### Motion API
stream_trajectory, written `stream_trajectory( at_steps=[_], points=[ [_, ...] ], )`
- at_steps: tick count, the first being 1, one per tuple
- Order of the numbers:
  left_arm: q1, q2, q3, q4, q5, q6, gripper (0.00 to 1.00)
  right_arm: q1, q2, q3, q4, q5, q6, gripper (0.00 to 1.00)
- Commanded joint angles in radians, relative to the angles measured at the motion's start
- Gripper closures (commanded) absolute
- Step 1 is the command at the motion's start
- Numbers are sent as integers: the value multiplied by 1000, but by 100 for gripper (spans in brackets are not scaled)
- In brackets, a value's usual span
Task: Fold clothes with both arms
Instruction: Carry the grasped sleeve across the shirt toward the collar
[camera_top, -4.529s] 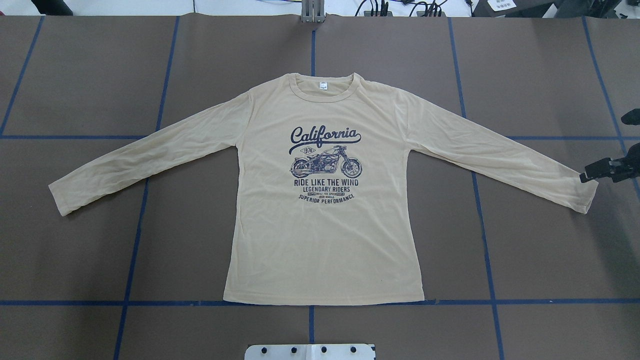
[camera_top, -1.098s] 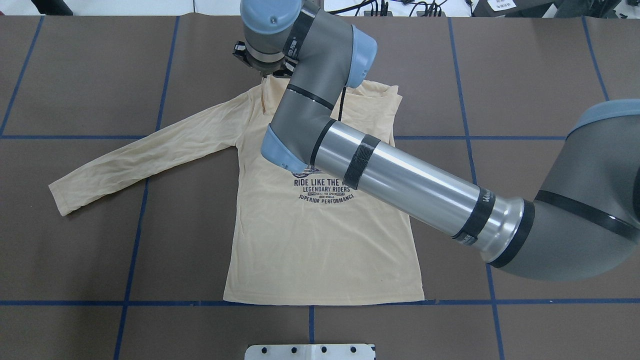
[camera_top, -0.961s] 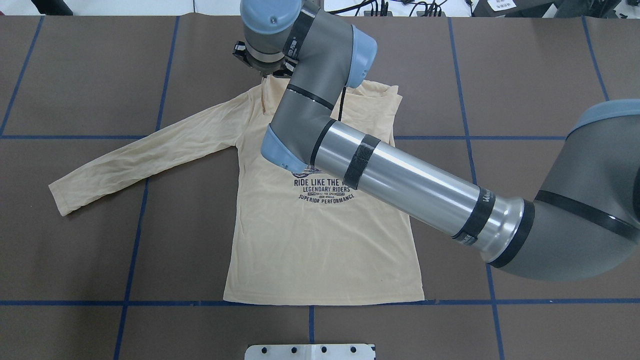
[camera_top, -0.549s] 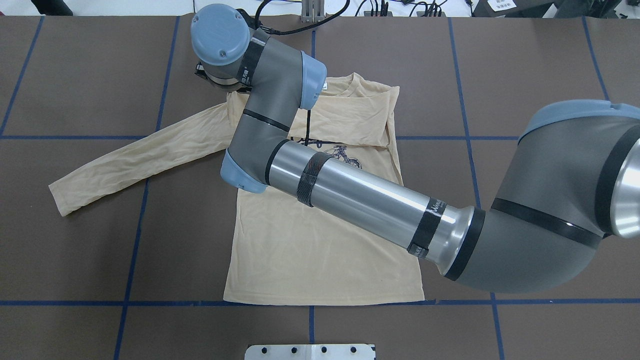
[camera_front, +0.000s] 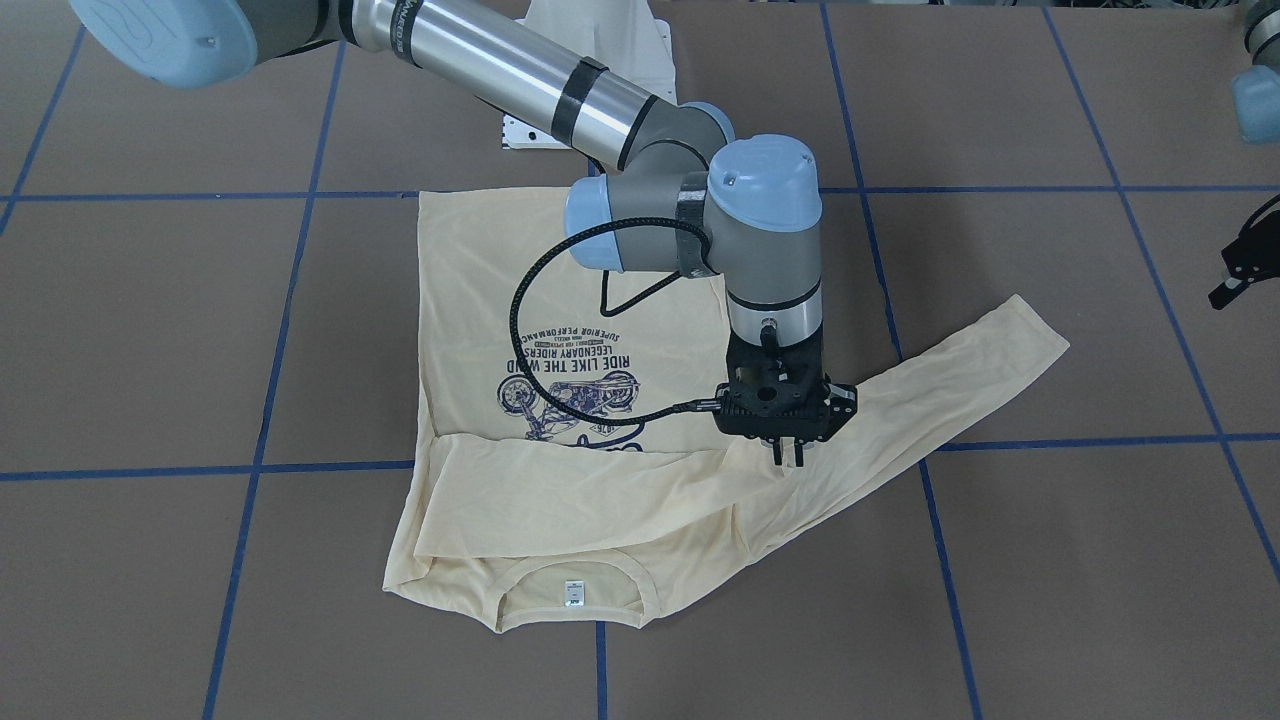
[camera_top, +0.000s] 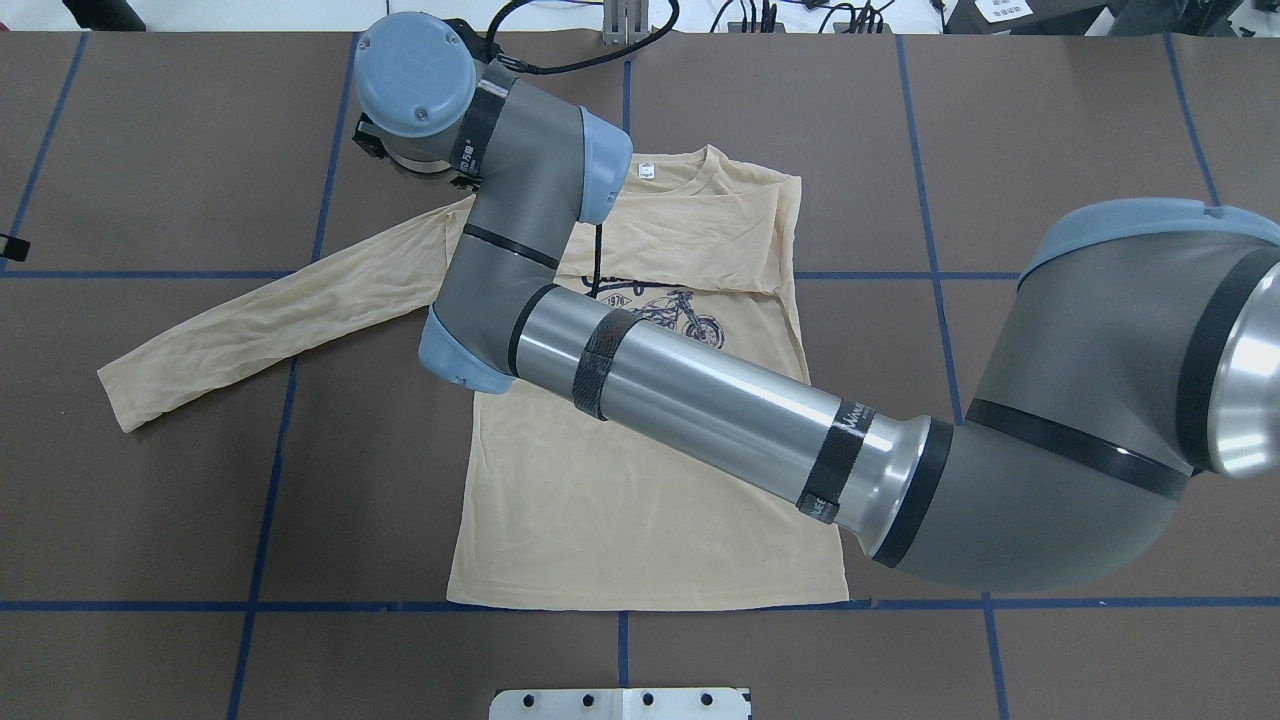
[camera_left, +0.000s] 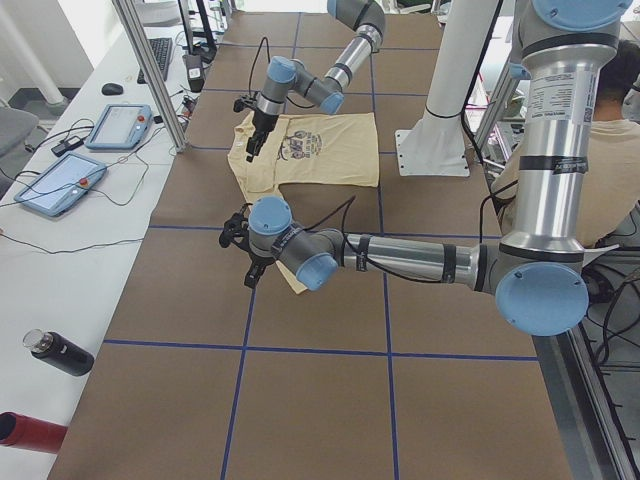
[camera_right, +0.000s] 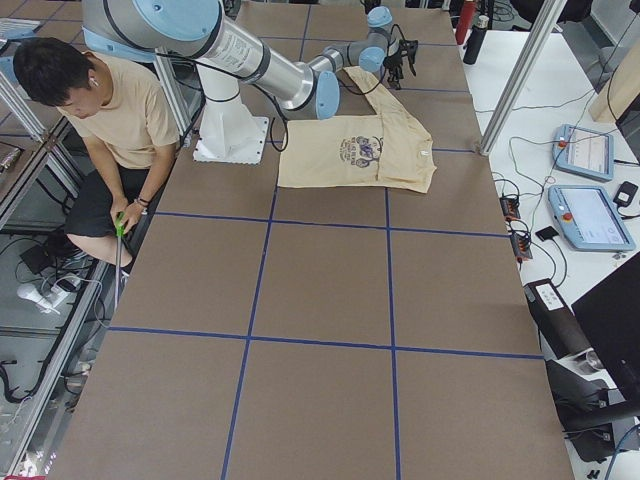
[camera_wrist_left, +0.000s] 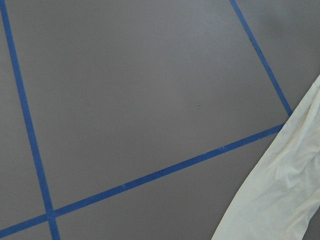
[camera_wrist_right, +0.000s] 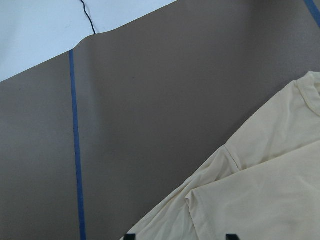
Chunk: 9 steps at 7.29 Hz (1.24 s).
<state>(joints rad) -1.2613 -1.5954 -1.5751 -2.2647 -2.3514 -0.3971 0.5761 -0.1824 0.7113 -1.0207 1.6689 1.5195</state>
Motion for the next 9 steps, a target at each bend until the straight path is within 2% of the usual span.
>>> stream_trajectory(
  at_steps=[1, 2, 3, 4, 5, 6, 7, 8, 9],
  points=[
    [88, 44, 30, -110, 87, -155, 0, 16, -23, 40, -6, 17, 47, 2],
    [95, 73, 39, -151, 84, -178, 0, 48, -105, 134, -12, 66, 54, 2],
    [105, 65, 75, -154, 78, -225, 0, 76, -218, 271, -33, 105, 42, 2],
    [173, 54, 75, -148, 54, -224, 0, 82, -262, 313, -35, 107, 39, 2],
    [199, 58, 79, -153, 54, -244, 0, 96, -279, 316, -35, 121, 38, 2],
    [226, 57, 92, -157, 52, -244, 2, 105, -351, 385, -33, 146, 36, 2],
    [239, 57, 98, -156, 54, -249, 10, 116, -446, 495, -32, 158, 34, 1],
    [246, 57, 113, -157, 52, -247, 20, 119, -457, 508, -33, 160, 28, 1],
    [253, 58, 118, -157, 52, -244, 38, 119, -457, 508, -33, 160, 28, 1]
  ],
)
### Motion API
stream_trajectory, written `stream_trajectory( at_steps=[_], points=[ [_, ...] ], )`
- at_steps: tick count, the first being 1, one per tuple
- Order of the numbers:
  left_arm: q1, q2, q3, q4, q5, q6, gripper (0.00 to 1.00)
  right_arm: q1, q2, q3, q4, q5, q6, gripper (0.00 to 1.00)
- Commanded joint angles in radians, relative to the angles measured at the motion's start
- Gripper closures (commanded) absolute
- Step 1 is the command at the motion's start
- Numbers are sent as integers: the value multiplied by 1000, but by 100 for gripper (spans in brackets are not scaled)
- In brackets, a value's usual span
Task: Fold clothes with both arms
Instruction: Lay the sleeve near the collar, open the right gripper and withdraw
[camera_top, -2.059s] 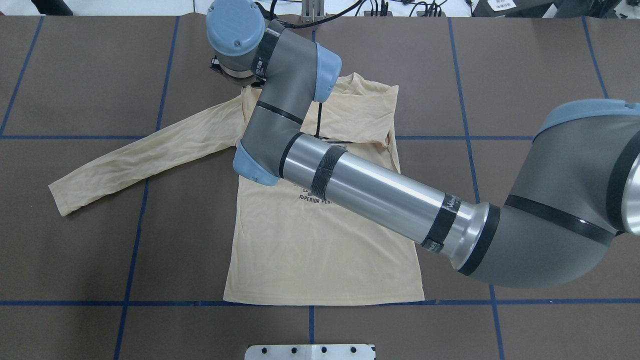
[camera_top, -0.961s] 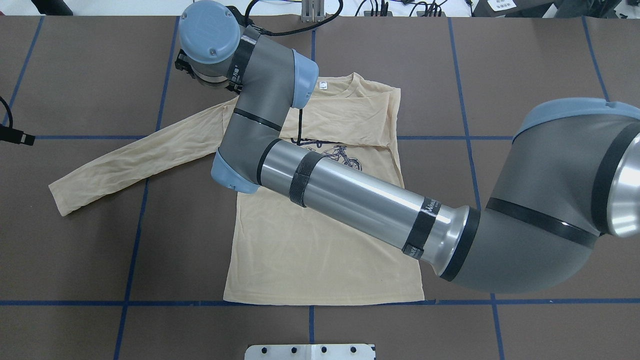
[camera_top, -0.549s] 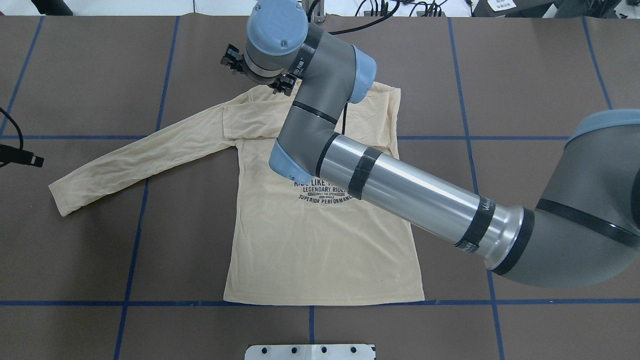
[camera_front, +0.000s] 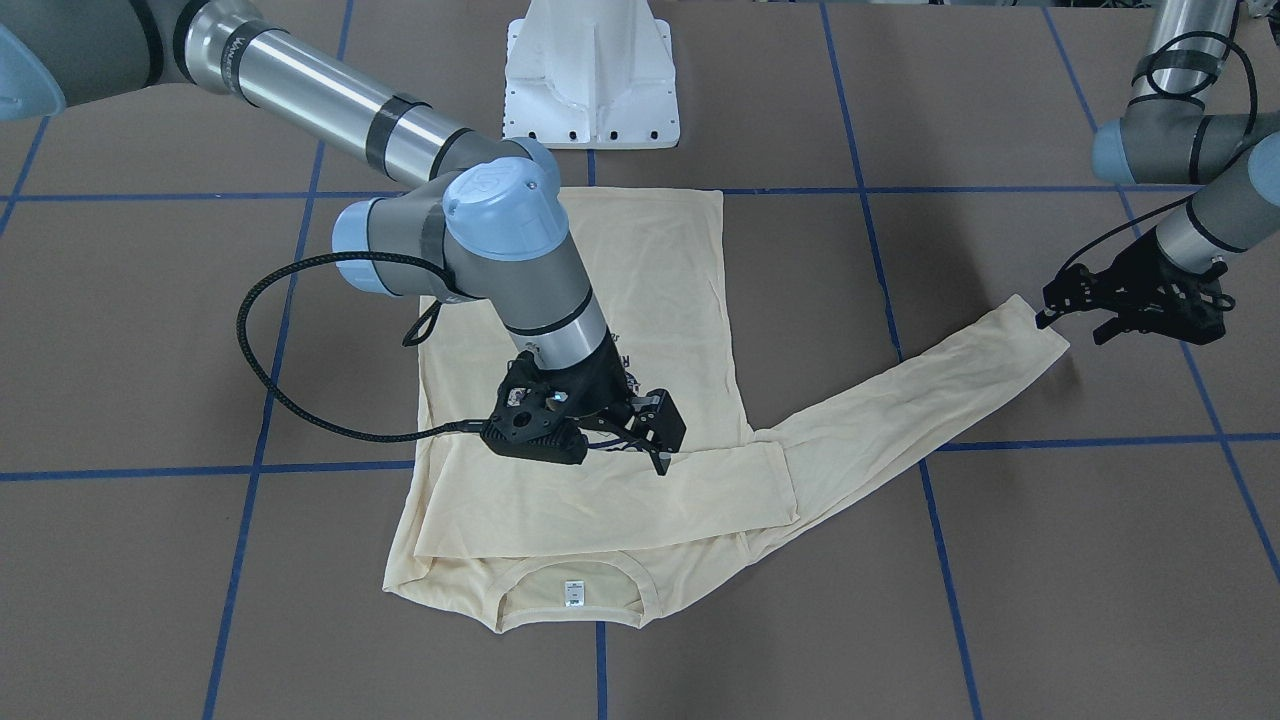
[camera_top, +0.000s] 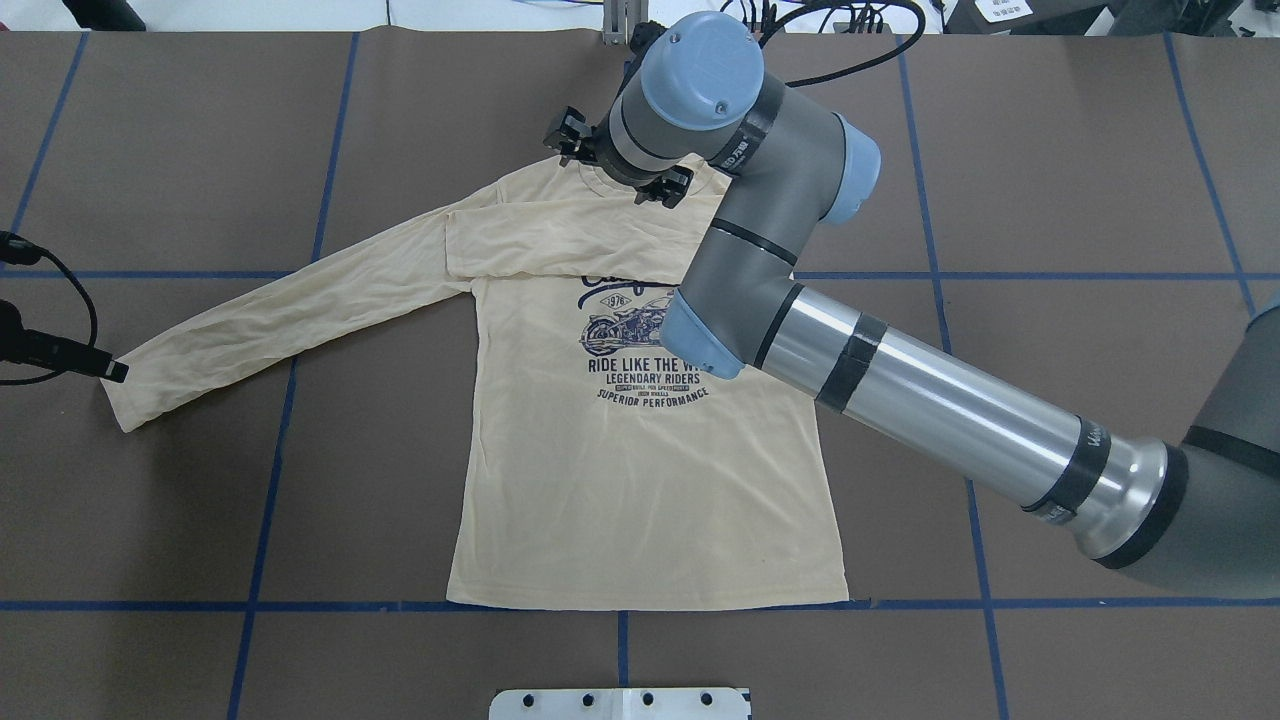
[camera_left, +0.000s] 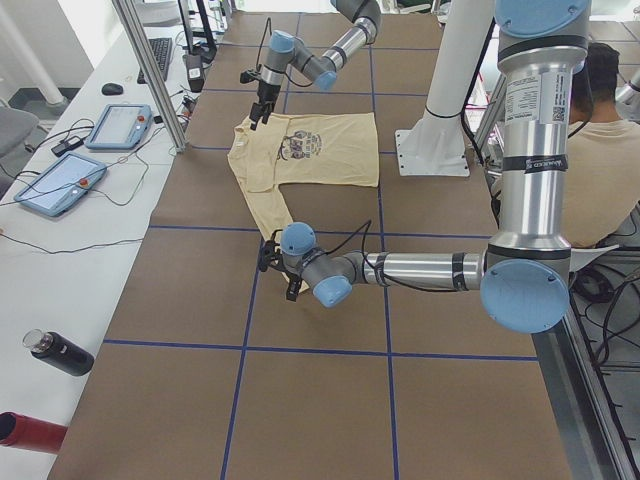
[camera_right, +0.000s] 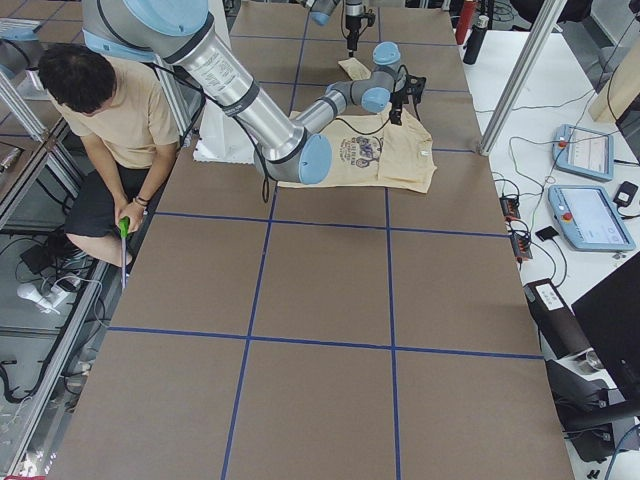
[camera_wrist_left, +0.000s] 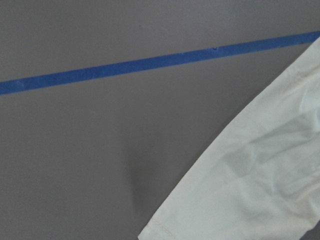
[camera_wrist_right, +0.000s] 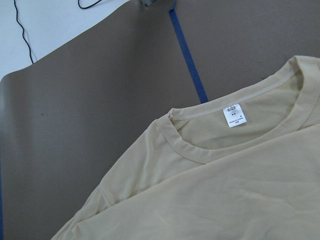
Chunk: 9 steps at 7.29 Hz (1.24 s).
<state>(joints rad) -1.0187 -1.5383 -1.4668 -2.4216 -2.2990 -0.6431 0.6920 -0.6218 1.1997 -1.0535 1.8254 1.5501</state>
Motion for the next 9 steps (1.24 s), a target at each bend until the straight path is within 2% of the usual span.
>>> stream_trajectory(
  at_steps=[1, 7, 8, 9],
  points=[
    [11, 3, 14, -1, 1, 3, 40, 3, -18, 21, 0, 3, -2, 2],
    [11, -26, 51, -1, 3, 7, 40, 0, -18, 23, -2, -3, -2, 1],
    [11, -26, 49, -1, 3, 7, 47, -2, -18, 23, -2, -5, -2, 1],
    [11, -26, 48, -1, 3, 7, 62, -2, -18, 23, -2, -6, -2, 1]
  ],
)
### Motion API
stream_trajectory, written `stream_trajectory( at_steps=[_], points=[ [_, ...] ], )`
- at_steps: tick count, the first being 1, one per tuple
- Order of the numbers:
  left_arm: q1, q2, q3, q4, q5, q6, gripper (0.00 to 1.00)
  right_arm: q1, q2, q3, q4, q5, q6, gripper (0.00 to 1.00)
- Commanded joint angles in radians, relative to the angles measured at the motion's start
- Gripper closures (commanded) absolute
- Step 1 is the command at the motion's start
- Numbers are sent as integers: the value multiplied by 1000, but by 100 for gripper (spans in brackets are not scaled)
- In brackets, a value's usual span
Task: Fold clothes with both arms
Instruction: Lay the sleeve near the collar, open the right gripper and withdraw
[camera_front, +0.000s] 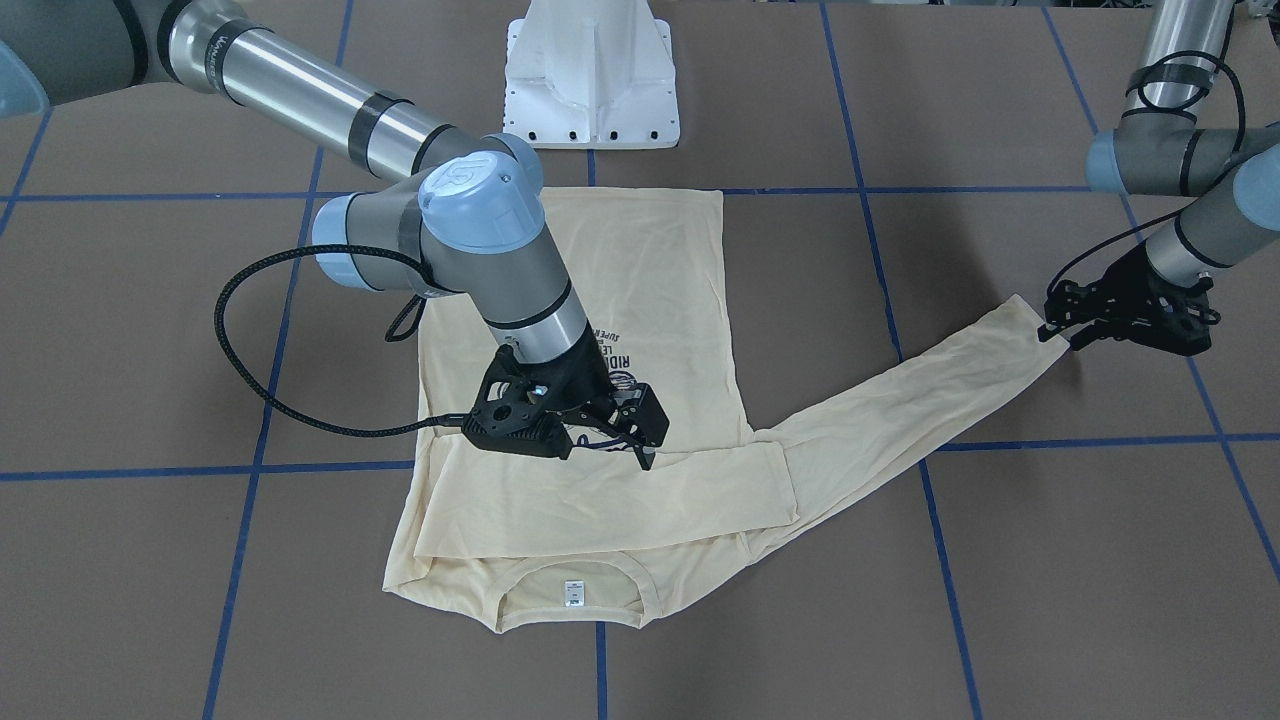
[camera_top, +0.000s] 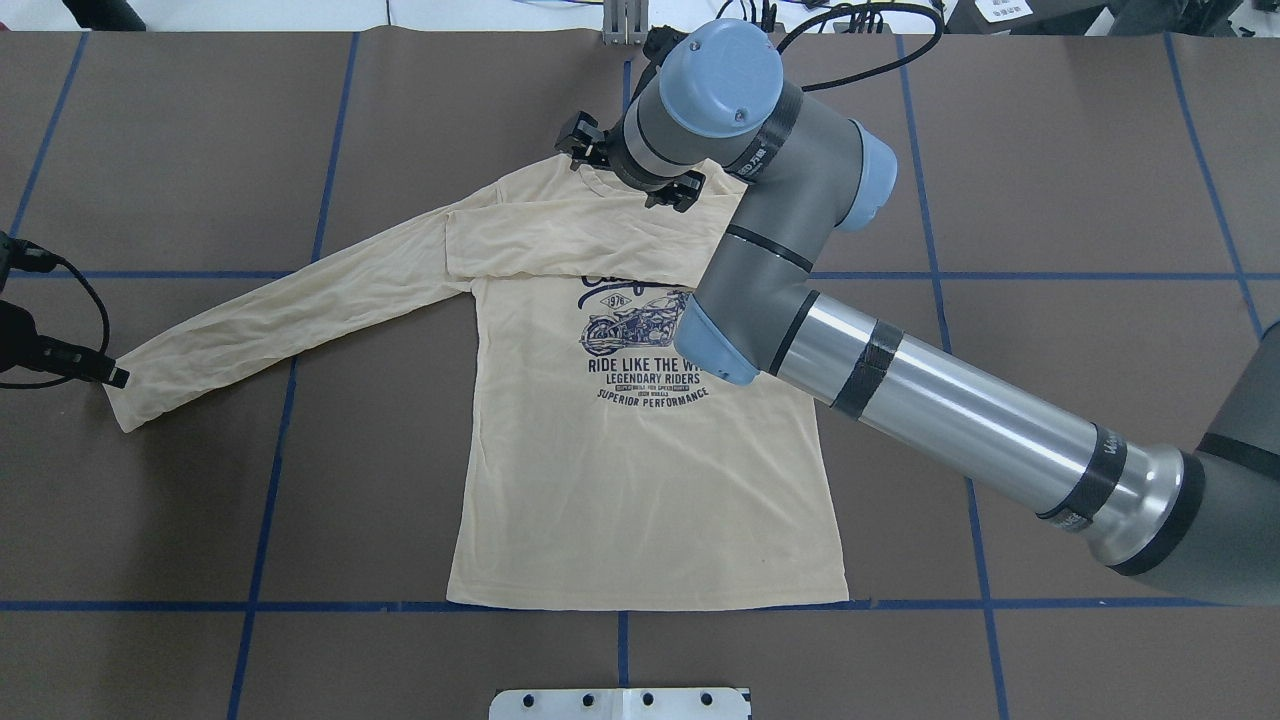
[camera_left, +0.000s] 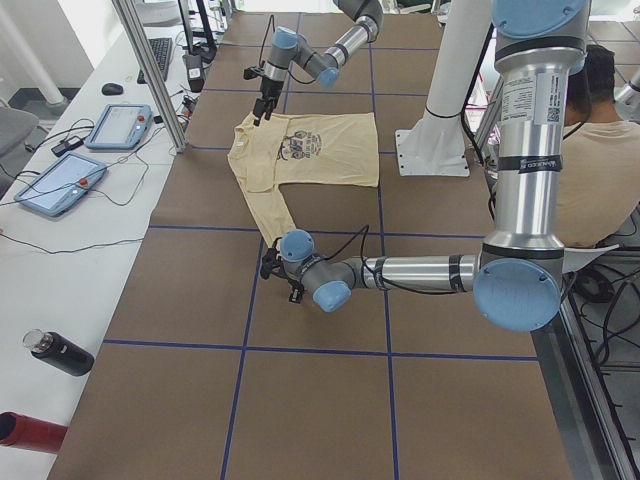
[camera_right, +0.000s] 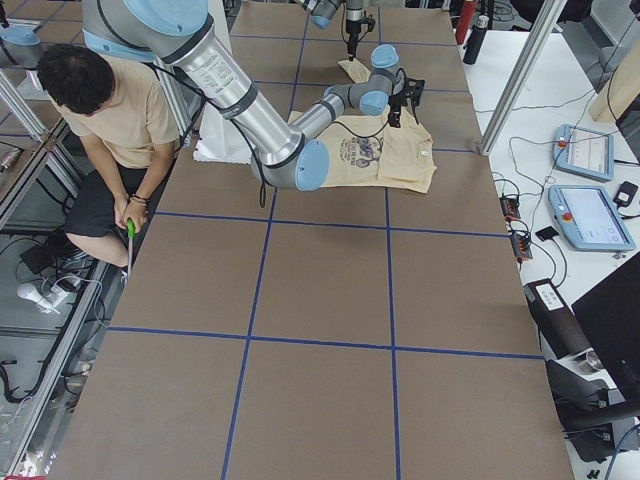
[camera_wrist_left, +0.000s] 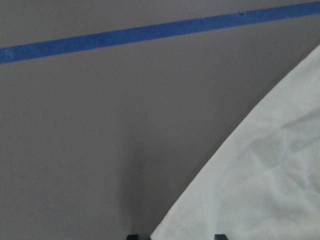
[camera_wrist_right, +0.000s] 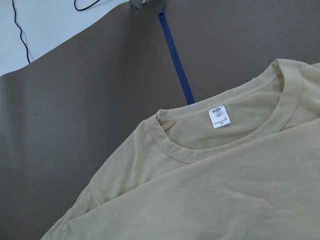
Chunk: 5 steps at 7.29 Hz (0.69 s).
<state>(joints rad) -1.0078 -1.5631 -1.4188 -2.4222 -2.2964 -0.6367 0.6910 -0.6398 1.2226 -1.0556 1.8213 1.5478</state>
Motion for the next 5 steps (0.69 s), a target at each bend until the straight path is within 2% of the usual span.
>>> stream_trajectory(
  at_steps=[1, 2, 3, 4, 5],
  points=[
    [0, -3, 0, 0, 0, -1, 84, -1, -1, 0, 0, -2, 0, 1],
    [-2, -3, -8, 2, 0, 0, 100, -1, -1, 0, -1, -2, 0, 1],
    [-3, -2, -26, 2, 0, 2, 100, -2, -3, 0, 0, -2, 0, 1],
    [-8, 1, -104, 18, -12, -11, 100, 1, -14, 5, 0, 7, 0, 1],
    [-8, 2, -170, 34, -35, -47, 100, 16, -117, 100, 6, 12, -3, 2]
  ],
)
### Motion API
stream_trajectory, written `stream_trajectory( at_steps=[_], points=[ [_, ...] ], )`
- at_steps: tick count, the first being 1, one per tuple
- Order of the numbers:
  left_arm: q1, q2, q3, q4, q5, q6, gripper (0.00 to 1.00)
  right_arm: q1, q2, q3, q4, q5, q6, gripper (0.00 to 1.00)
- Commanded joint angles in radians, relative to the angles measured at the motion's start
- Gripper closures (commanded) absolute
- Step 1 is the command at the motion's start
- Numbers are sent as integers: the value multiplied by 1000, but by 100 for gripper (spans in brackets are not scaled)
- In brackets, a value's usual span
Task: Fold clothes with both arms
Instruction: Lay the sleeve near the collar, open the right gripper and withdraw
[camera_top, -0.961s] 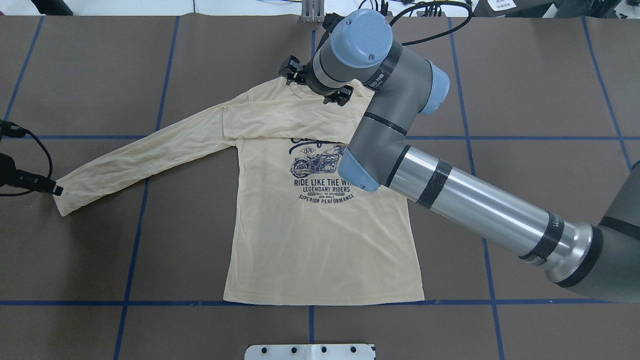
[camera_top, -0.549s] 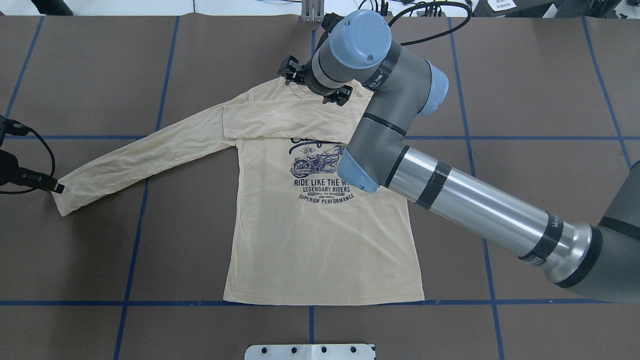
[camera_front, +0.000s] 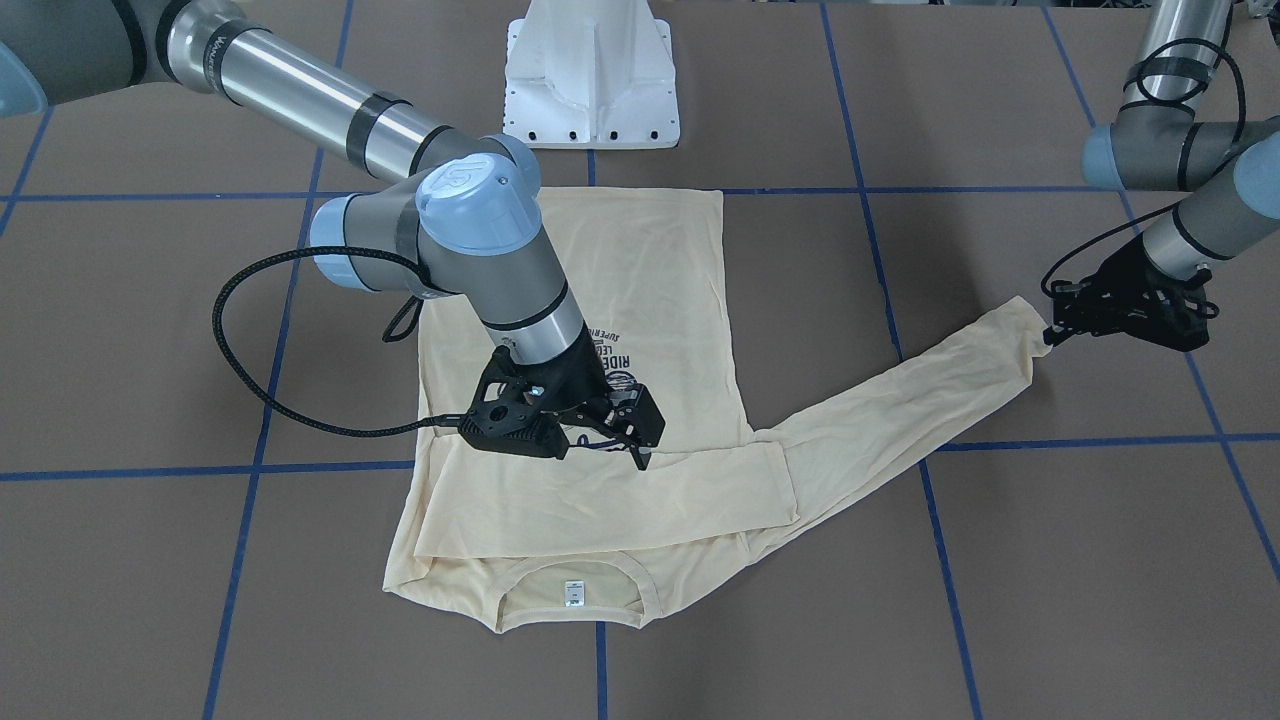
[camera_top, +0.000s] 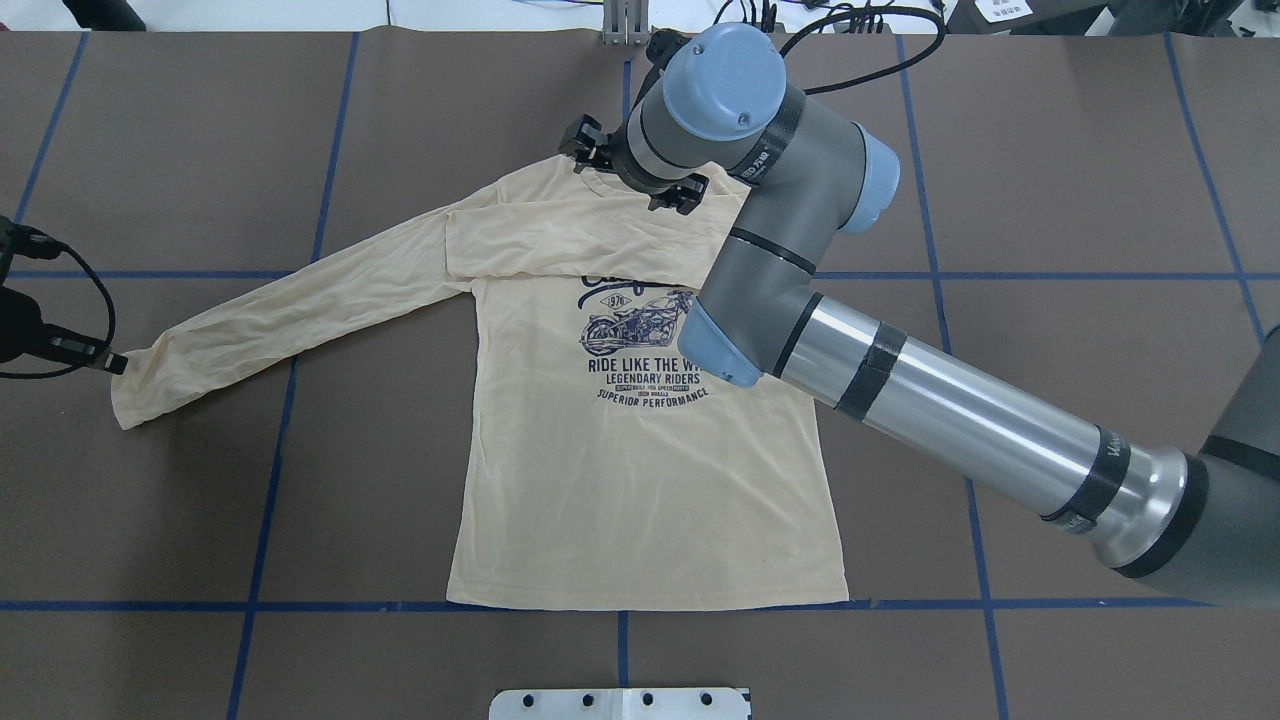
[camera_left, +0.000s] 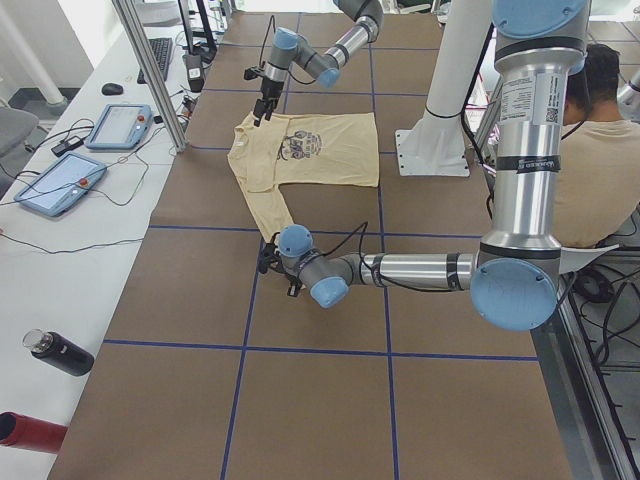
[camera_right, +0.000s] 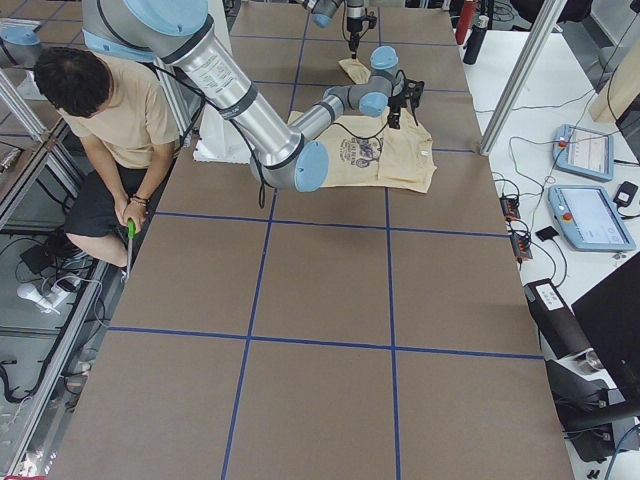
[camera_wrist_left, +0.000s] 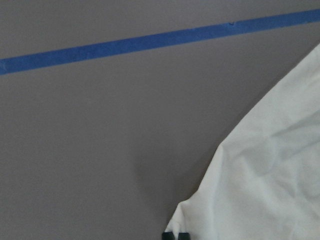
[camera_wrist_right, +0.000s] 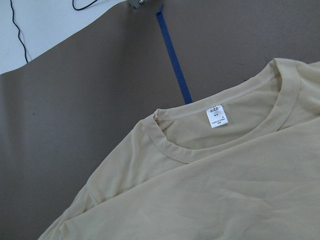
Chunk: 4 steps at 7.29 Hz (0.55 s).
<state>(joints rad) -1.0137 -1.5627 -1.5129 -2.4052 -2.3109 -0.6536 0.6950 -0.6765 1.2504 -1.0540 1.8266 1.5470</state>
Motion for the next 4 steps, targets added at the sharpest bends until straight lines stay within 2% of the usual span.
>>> stream_trajectory(
  at_steps=[1, 2, 3, 4],
  points=[
    [-2, 0, -135, 24, -22, -72, 100, 49, -181, 163, 8, 43, -30, 1],
    [0, -22, -189, 50, -19, -114, 100, 92, -248, 168, 12, 99, -88, 2],
    [-2, -87, -229, 64, -13, -259, 100, 137, -300, 175, 14, 150, -144, 2],
    [6, -100, -327, 78, -15, -387, 100, 167, -387, 204, 20, 173, -163, 2]
  ],
)
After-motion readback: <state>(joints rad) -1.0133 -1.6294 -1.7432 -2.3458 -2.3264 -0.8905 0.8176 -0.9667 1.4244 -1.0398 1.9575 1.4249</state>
